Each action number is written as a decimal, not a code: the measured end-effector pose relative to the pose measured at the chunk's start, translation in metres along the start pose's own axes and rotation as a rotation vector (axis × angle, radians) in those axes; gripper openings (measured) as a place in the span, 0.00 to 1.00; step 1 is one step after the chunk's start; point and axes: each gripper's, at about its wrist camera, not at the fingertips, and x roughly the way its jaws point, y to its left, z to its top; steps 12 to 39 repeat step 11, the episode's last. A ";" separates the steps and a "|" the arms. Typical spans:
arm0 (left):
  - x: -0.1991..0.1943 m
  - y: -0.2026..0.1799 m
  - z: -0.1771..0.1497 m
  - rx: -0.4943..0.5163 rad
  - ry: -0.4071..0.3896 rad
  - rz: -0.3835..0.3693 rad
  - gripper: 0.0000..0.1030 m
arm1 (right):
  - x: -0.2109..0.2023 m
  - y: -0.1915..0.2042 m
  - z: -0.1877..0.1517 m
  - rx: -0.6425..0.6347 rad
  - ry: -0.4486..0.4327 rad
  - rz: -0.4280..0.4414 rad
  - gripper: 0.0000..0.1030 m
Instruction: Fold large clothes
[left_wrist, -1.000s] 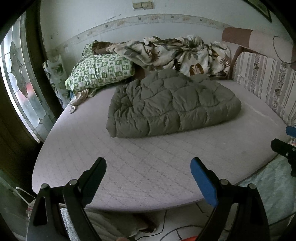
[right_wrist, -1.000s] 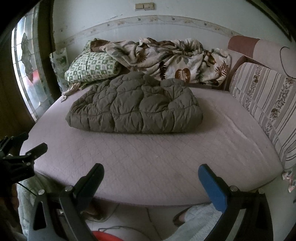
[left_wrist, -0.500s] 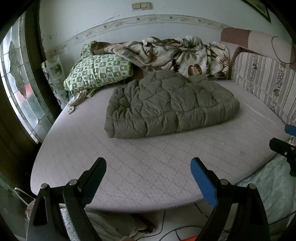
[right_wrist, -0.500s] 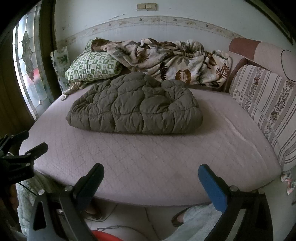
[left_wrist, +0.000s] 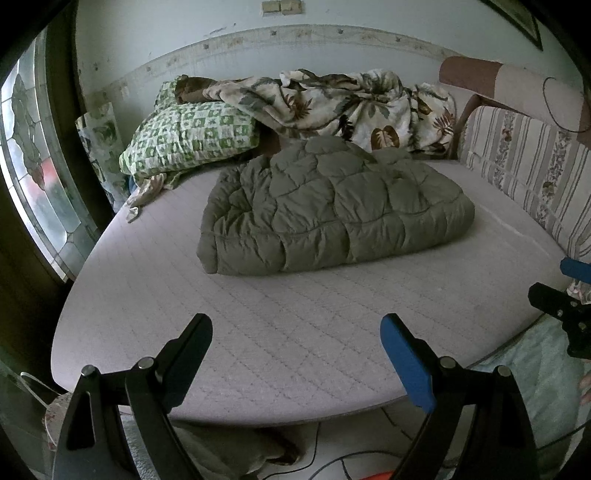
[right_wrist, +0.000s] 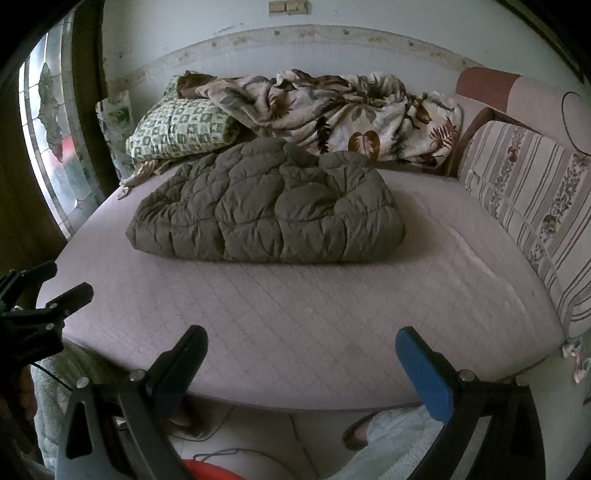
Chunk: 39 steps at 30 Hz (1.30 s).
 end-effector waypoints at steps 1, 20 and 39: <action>0.002 0.000 0.001 0.000 0.002 0.001 0.90 | 0.002 -0.001 0.000 0.001 0.003 0.000 1.00; 0.019 -0.002 0.005 -0.002 0.021 0.030 0.90 | 0.023 -0.005 0.002 0.007 0.043 0.003 1.00; 0.019 -0.002 0.005 -0.002 0.021 0.030 0.90 | 0.023 -0.005 0.002 0.007 0.043 0.003 1.00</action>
